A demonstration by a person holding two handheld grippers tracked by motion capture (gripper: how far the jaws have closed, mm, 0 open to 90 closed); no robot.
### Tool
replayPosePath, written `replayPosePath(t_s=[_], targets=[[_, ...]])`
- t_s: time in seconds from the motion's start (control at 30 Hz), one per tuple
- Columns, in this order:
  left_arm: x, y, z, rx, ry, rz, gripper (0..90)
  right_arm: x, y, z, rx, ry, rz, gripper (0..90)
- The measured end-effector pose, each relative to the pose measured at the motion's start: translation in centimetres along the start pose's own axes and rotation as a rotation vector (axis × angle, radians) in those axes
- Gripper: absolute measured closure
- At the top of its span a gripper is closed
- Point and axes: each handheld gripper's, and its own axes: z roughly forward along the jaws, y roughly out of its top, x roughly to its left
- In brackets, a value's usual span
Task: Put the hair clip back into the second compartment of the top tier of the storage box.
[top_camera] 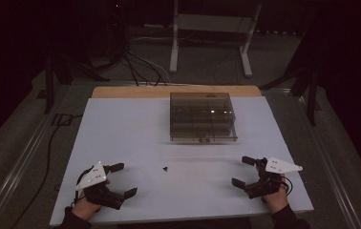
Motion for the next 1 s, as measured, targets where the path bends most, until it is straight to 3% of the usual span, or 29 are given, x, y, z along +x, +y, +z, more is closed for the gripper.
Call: replayPosePath(t_s=[0.1,0.2,0.43,0.63,1.0], targets=[[-0.03,-0.03,0.12,0.011,-0.005,-0.004,0.6,-0.03,-0.13,-0.04,0.006,-0.003,0.002,0.0],[-0.27,0.02,0.24,0.035,0.014,0.016,0.6,0.09,-0.08,-0.10,0.001,-0.005,-0.003,0.0],[-0.28,-0.17,-0.03,0.019,0.010,-0.006,0.6,0.33,0.15,-0.05,-0.013,-0.006,-0.011,0.0],[-0.27,-0.18,-0.04,0.020,0.010,-0.001,0.6,0.40,0.20,-0.02,-0.010,-0.002,-0.011,0.0],[-0.29,0.32,-0.01,0.011,-0.028,-0.004,0.6,0.66,0.41,0.11,-0.002,-0.016,-0.011,0.0]])
